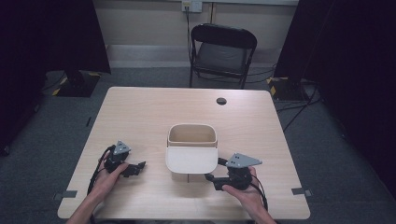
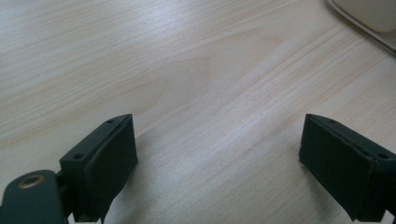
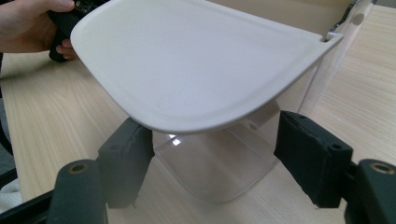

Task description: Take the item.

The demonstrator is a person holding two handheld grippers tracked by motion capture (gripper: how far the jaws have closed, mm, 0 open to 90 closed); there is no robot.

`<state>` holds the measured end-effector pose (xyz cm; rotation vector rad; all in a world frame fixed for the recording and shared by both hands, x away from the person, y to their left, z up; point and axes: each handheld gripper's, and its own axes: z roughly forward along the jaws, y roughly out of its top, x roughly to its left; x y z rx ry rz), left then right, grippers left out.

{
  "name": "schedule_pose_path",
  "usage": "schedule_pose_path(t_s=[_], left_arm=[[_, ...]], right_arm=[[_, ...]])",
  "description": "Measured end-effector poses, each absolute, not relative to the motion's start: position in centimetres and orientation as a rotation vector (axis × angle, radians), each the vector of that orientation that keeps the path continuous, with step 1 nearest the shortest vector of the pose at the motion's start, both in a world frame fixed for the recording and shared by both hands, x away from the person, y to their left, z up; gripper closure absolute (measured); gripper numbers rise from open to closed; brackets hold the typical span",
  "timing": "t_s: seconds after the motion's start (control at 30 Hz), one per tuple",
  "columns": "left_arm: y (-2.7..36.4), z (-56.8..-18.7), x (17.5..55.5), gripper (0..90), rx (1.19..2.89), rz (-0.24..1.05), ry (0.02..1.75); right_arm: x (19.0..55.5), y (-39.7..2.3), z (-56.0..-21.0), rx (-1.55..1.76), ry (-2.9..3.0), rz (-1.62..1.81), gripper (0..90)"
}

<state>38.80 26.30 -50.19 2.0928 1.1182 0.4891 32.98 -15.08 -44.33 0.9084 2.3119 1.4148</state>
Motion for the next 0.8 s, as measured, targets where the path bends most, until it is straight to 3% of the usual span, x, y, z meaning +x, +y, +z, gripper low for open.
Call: schedule_pose_path(t_s=[0.8], left_arm=[[26.30, -50.18, 38.80, 10.5, 2.093, 0.490, 1.118]], right_arm=[[33.13, -15.23, -43.55, 0.896, 2.297, 1.447, 26.3]])
